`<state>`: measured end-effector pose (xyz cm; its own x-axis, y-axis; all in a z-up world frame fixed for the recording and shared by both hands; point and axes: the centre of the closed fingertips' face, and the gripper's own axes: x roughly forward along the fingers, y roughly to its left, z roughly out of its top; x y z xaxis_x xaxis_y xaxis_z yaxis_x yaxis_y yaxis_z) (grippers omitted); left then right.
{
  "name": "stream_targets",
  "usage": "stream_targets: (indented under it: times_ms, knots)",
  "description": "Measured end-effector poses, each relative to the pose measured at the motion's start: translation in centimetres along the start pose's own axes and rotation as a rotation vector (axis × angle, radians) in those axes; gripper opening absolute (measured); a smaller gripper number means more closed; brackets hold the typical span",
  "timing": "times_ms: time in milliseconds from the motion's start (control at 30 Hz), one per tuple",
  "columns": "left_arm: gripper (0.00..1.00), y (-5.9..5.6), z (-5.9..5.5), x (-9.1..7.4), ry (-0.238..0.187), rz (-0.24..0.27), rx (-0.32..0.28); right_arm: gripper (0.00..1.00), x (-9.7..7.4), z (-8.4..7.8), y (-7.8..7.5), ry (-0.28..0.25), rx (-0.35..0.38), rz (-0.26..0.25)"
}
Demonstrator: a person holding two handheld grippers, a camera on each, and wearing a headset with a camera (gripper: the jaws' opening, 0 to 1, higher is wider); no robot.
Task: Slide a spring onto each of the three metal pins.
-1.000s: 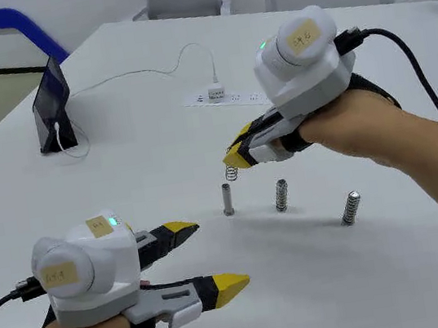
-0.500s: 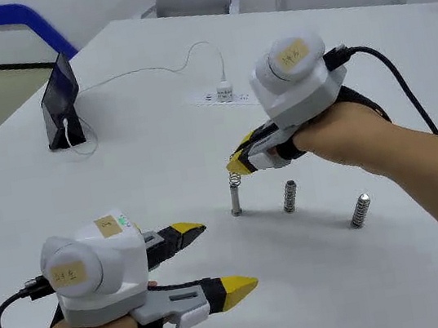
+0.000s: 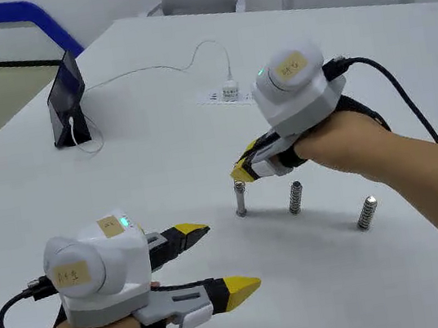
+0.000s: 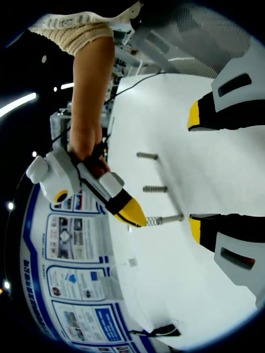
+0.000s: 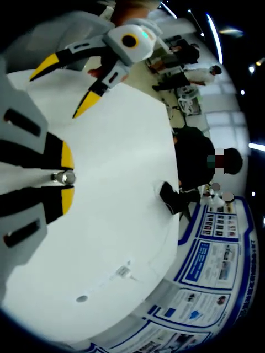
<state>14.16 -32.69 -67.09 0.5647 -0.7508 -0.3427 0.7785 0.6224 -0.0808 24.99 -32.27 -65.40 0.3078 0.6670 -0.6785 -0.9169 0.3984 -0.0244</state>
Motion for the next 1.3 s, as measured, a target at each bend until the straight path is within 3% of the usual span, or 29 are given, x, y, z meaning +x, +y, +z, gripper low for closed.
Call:
stream_targets:
  times_ms: [500, 767, 1300]
  knots:
    - [0.61, 0.2, 0.0, 0.0, -0.002, 0.008, -0.013, 0.12, 2.0, -2.1, 0.1, 0.044, 0.026, 0.006]
    - [0.61, 0.4, -0.1, 0.0, -0.004, 0.012, -0.020, 0.12, 2.8, -3.3, -0.2, 0.072, 0.010, -0.016]
    - [0.61, 0.3, -0.1, 0.1, -0.003, 0.011, -0.016, 0.15, 2.5, -3.7, -0.6, 0.073, -0.006, -0.025]
